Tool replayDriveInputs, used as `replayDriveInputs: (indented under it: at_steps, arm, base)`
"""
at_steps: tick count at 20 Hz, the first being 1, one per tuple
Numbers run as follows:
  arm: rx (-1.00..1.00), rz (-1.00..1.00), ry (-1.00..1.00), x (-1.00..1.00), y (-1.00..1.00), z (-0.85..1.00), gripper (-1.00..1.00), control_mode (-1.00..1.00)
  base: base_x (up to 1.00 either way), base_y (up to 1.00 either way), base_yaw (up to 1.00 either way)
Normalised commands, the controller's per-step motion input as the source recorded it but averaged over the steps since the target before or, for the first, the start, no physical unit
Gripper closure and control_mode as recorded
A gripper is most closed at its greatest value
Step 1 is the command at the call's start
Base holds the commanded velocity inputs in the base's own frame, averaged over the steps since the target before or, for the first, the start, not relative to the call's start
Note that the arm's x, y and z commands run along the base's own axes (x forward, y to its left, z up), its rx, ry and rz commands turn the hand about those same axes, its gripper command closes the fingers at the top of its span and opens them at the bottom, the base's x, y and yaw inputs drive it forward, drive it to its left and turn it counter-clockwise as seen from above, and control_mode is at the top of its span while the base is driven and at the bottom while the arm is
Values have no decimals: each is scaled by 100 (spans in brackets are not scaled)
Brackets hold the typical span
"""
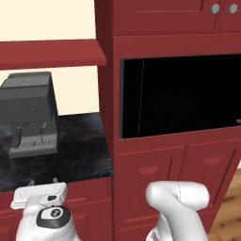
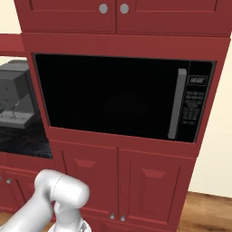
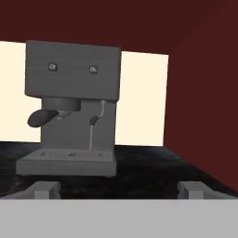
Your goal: Take the pizza cutter from the drawer on the left and place it on the dining counter for cutting.
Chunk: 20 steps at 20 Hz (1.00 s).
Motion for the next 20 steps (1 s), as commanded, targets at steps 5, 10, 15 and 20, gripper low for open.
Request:
replayDriveInputs:
  at_steps: [5, 10, 15, 20]
  arm:
    - [1, 0, -17, -1, 13, -60, -100, -100]
    - [0, 0, -9, 0, 40, -55, -100, -100]
    - [0, 0, -1, 0, 53, -50, -100, -100]
    - [1, 0, 0, 0, 29, -44, -100, -100]
  base:
    - [0, 0, 0]
    - [0, 0, 0]
    - [0, 0, 0]
    - [0, 0, 0]
